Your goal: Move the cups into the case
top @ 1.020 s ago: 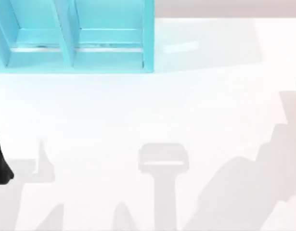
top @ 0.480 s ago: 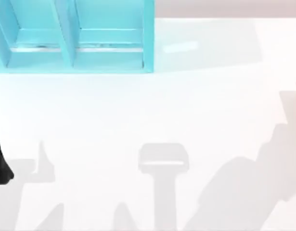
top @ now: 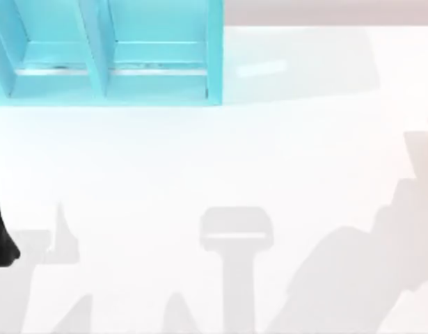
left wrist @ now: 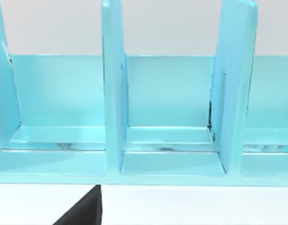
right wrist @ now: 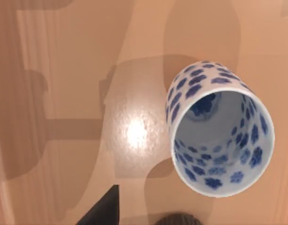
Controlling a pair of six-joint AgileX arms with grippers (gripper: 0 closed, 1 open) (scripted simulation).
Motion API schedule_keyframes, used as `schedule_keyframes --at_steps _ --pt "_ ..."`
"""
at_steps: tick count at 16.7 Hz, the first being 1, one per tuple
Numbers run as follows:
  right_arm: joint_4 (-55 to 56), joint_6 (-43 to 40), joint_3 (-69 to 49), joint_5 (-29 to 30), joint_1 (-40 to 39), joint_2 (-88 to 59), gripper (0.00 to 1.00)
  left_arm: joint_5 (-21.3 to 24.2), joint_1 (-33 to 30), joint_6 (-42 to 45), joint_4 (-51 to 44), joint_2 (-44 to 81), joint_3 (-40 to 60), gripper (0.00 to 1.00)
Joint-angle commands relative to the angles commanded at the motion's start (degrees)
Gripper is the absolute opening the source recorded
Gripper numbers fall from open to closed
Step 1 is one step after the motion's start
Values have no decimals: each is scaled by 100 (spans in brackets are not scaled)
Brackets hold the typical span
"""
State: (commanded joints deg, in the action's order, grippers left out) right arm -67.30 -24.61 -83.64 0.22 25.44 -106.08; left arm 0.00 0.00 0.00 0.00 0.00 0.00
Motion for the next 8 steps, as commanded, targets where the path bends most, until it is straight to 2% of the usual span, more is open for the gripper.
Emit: schedule_keyframes --at_steps 8 --pt "-86 -4 -89 2 -1 -8 100 0 0 0 0 0 0 100"
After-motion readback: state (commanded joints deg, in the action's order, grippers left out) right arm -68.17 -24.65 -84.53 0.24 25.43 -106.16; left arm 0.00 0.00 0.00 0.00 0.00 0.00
